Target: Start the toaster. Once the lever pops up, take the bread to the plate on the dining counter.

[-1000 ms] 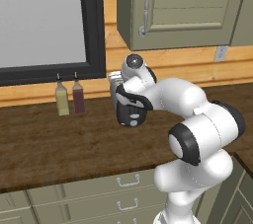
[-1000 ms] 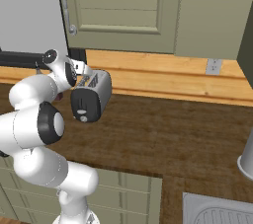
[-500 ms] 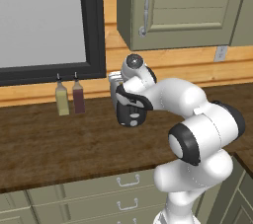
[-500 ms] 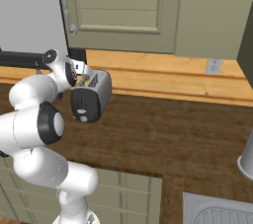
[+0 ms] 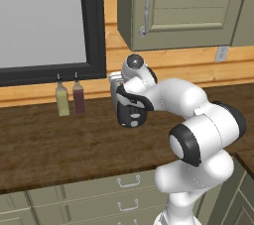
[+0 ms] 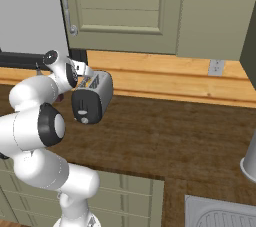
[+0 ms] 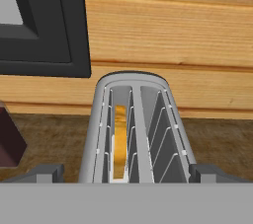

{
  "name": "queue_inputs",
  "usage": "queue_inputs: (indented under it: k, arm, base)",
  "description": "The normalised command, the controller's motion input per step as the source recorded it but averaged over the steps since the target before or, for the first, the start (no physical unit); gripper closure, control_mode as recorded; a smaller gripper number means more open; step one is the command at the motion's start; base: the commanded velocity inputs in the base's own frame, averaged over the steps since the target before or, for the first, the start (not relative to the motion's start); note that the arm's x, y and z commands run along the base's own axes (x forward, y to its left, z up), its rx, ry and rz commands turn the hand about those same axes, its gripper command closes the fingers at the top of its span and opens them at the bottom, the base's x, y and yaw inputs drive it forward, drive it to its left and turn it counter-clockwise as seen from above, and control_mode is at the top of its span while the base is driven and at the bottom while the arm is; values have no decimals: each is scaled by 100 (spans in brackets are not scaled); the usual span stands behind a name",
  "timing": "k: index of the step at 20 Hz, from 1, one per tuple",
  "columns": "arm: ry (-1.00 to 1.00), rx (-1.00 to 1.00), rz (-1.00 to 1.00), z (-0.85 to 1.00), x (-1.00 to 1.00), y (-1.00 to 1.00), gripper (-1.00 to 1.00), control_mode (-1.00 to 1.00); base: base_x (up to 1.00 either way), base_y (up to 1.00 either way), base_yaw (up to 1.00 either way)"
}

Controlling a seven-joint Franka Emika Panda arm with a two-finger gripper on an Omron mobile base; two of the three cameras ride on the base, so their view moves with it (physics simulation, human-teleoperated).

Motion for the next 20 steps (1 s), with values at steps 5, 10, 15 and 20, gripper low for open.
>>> queue_inputs:
  k: [5,10,15,20]
  arm:
    - [0,0,0,0,0,0,-100,-100]
    - [0,0,0,0,0,0,-100,-100]
    - [0,0,0,0,0,0,-100,-100]
    - [0,0,0,0,0,0,-100,-100]
  base:
    - [0,0,0]
    - [0,0,0]
    - [0,0,0]
    - [0,0,0]
